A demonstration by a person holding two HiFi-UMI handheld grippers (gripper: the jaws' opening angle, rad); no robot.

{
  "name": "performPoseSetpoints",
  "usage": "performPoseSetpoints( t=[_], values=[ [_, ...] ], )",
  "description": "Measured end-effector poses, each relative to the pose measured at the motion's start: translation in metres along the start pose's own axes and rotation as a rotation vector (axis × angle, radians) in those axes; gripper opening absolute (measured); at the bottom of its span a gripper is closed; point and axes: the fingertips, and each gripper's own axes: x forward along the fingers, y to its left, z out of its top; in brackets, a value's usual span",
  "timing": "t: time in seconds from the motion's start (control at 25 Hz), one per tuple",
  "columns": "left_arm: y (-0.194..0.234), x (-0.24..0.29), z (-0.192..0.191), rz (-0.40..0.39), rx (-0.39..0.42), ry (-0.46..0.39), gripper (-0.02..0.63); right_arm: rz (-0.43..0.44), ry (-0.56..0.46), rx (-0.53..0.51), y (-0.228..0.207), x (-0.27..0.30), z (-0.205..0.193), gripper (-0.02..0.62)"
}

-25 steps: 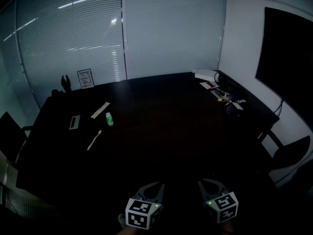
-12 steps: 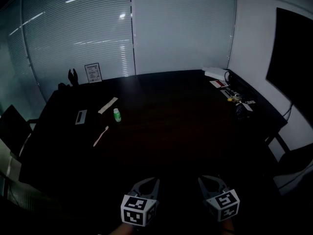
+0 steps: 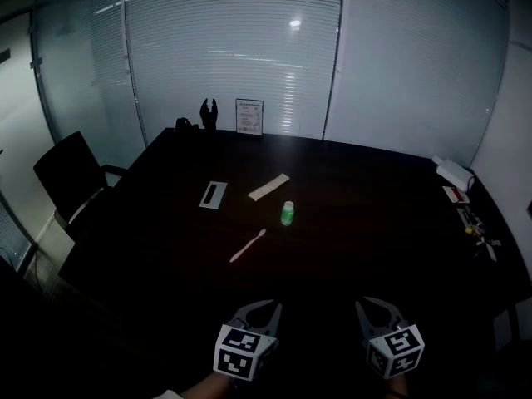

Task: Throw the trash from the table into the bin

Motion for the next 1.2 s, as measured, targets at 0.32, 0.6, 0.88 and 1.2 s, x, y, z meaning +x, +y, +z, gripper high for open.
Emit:
performPoseSetpoints(
  t=[0.32, 0.6, 0.88, 1.2],
  values=[
    [0.167, 0.04, 0.037, 0.075, -0.037, 0.015, -0.002, 0.081, 0.052, 0.059, 0.016, 0.214, 0.042, 0.08],
    [0.269, 0.07, 0.039, 0.096, -0.073, 0.06, -0.002, 0.011, 0.142, 0.117, -0.007, 0.341, 0.04, 0.206],
    [0.304, 0.091, 0.035, 0.087, -0.087, 0.091, -0.002, -0.06, 0.259, 0.159, -0.036, 0.425, 0.014, 0.298],
    [0.289, 0.093, 0.035, 0.071, -0.072, 0.085, -0.002, -0.079, 0.301, 0.074, -0.041, 0.461, 0.017, 0.308]
  ],
)
